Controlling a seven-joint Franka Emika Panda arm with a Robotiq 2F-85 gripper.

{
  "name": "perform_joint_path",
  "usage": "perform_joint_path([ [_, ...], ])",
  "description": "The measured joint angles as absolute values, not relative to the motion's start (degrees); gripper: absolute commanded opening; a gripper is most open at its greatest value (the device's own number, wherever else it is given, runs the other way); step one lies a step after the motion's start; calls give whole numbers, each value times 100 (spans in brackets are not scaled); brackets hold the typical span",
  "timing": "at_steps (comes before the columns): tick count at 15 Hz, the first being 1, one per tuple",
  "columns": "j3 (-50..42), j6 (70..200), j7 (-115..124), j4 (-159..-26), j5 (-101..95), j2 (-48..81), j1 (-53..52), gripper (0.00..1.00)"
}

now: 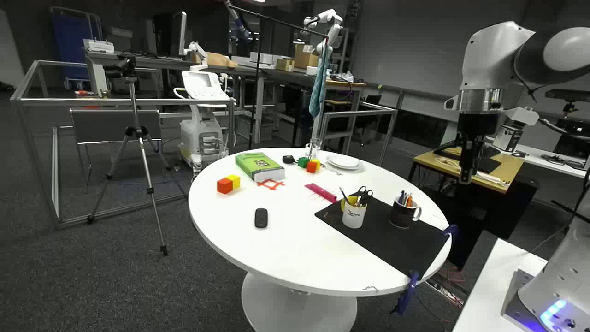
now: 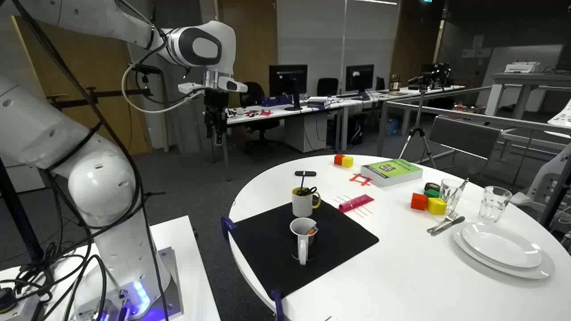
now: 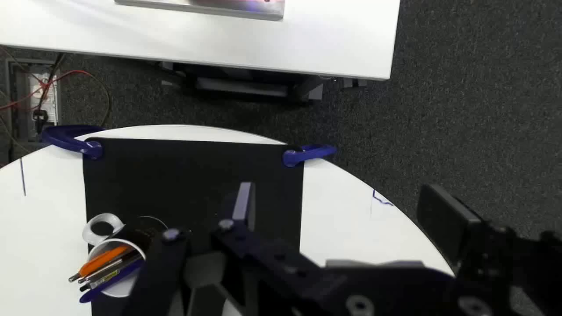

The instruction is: Move the orange pen to the white mug.

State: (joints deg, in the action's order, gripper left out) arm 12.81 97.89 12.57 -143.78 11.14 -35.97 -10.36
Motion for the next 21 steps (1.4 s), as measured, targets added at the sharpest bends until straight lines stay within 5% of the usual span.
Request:
perform_joint_path([
  [21, 1132, 10884, 1255, -14373, 994, -3250, -717, 100],
])
